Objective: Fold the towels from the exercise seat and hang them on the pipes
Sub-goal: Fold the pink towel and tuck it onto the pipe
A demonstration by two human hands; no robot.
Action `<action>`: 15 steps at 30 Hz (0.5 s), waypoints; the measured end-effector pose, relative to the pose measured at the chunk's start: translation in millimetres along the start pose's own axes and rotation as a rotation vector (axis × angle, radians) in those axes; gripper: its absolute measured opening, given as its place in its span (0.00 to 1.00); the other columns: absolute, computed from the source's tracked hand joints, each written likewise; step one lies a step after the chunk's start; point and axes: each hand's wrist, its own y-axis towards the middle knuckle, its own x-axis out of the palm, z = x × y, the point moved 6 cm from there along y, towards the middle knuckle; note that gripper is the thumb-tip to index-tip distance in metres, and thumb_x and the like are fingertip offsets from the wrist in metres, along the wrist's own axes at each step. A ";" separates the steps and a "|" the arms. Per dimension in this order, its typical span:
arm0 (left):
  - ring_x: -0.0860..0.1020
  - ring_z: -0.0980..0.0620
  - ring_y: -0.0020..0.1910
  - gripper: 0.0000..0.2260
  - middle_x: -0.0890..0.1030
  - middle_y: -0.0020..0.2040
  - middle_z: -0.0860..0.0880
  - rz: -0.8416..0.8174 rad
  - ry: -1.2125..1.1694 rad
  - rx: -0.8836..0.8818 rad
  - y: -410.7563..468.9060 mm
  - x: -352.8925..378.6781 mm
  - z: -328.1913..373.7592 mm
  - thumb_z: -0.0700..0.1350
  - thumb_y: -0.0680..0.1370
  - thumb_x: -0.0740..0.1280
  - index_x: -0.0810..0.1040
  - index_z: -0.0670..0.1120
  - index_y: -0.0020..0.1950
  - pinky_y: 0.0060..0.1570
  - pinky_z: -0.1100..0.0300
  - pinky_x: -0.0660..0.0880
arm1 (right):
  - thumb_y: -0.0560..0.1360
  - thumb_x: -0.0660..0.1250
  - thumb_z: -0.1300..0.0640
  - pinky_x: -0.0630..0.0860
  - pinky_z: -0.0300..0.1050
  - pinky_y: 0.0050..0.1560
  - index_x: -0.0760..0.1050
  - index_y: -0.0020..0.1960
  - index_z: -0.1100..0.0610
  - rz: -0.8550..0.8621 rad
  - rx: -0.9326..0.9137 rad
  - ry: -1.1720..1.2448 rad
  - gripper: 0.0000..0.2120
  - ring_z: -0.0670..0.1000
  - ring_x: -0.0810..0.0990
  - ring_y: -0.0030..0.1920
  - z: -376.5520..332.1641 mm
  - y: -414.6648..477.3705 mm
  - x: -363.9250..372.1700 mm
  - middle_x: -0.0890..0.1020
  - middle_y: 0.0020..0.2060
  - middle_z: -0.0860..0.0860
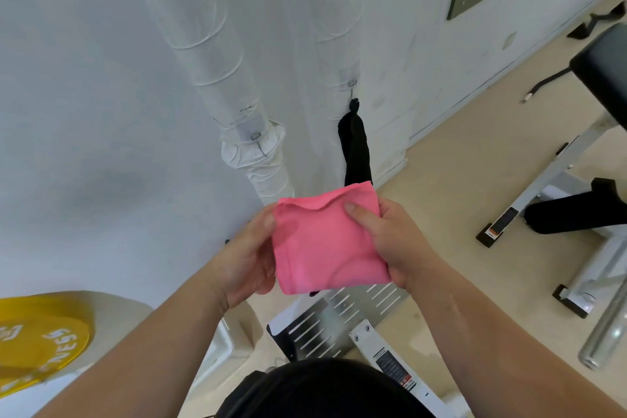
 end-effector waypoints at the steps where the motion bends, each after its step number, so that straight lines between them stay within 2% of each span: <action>1: 0.77 0.40 0.47 0.37 0.78 0.60 0.41 0.009 -0.016 0.013 -0.6 3.6 -3.1 0.61 0.66 0.79 0.73 0.55 0.72 0.35 0.49 0.74 | 0.79 0.71 0.52 0.84 0.51 0.46 0.81 0.56 0.57 0.036 0.014 -0.010 0.10 0.57 0.86 0.47 0.9 1.5 -4.7 0.87 0.48 0.56; 3: 0.81 0.45 0.45 0.34 0.78 0.55 0.39 0.135 -0.005 0.037 1.1 3.4 -10.4 0.45 0.73 0.77 0.68 0.56 0.76 0.31 0.55 0.78 | 0.80 0.68 0.51 0.83 0.51 0.46 0.80 0.57 0.56 0.090 0.048 -0.046 0.11 0.55 0.85 0.46 3.9 4.1 -11.4 0.87 0.50 0.56; 4: 0.80 0.45 0.45 0.35 0.77 0.51 0.39 0.224 0.029 0.053 3.2 -1.0 -14.3 0.41 0.75 0.75 0.65 0.59 0.77 0.33 0.54 0.79 | 0.80 0.67 0.49 0.83 0.52 0.49 0.77 0.61 0.54 0.106 0.068 -0.057 0.12 0.54 0.85 0.47 6.4 4.7 -13.1 0.85 0.53 0.56; 6: 0.76 0.42 0.46 0.36 0.75 0.45 0.40 0.345 0.067 0.114 6.3 -8.4 -19.4 0.42 0.75 0.73 0.63 0.67 0.76 0.47 0.46 0.79 | 0.80 0.66 0.48 0.82 0.56 0.56 0.68 0.71 0.44 0.126 0.093 -0.054 0.20 0.53 0.84 0.53 15.0 6.4 -16.5 0.82 0.58 0.52; 7: 0.75 0.42 0.45 0.35 0.74 0.43 0.40 0.371 0.078 0.152 6.1 -9.2 -19.1 0.43 0.76 0.72 0.64 0.69 0.75 0.51 0.45 0.77 | 0.81 0.65 0.49 0.82 0.58 0.56 0.63 0.72 0.38 0.117 0.084 -0.058 0.23 0.54 0.84 0.53 16.7 4.9 -16.5 0.82 0.57 0.52; 8: 0.73 0.43 0.43 0.33 0.73 0.41 0.40 0.395 0.090 0.185 5.1 -8.5 -17.1 0.42 0.77 0.70 0.65 0.71 0.73 0.50 0.46 0.74 | 0.81 0.65 0.52 0.83 0.58 0.54 0.64 0.70 0.33 0.094 0.056 -0.073 0.23 0.56 0.85 0.52 17.3 3.7 -14.9 0.83 0.55 0.53; 9: 0.73 0.43 0.42 0.29 0.73 0.40 0.40 0.423 0.107 0.210 4.0 -8.6 -14.7 0.40 0.80 0.68 0.68 0.70 0.71 0.48 0.47 0.72 | 0.81 0.63 0.56 0.83 0.58 0.50 0.67 0.66 0.33 0.058 0.012 -0.090 0.21 0.57 0.85 0.50 16.3 2.1 -12.2 0.84 0.53 0.56; 11: 0.72 0.43 0.41 0.21 0.74 0.40 0.40 0.460 0.149 0.236 0.9 -7.8 -9.4 0.37 0.82 0.64 0.76 0.66 0.62 0.42 0.48 0.71 | 0.81 0.61 0.62 0.79 0.55 0.47 0.77 0.57 0.40 -0.009 -0.071 -0.138 0.17 0.56 0.82 0.48 12.8 -1.2 -5.9 0.84 0.49 0.56; 13: 0.73 0.44 0.42 0.17 0.78 0.43 0.45 0.452 0.194 0.250 -2.2 -8.1 -5.3 0.37 0.83 0.62 0.81 0.59 0.52 0.40 0.45 0.71 | 0.81 0.60 0.65 0.76 0.51 0.53 0.83 0.49 0.47 -0.022 -0.132 -0.221 0.17 0.53 0.78 0.51 10.0 -0.8 -2.6 0.83 0.50 0.52; 15: 0.76 0.47 0.45 0.15 0.81 0.44 0.54 0.415 0.234 0.232 -3.4 -10.4 -1.5 0.37 0.83 0.64 0.85 0.54 0.48 0.45 0.36 0.76 | 0.81 0.63 0.63 0.78 0.52 0.58 0.85 0.51 0.46 -0.073 -0.133 -0.256 0.15 0.51 0.80 0.54 8.0 2.4 2.9 0.83 0.54 0.51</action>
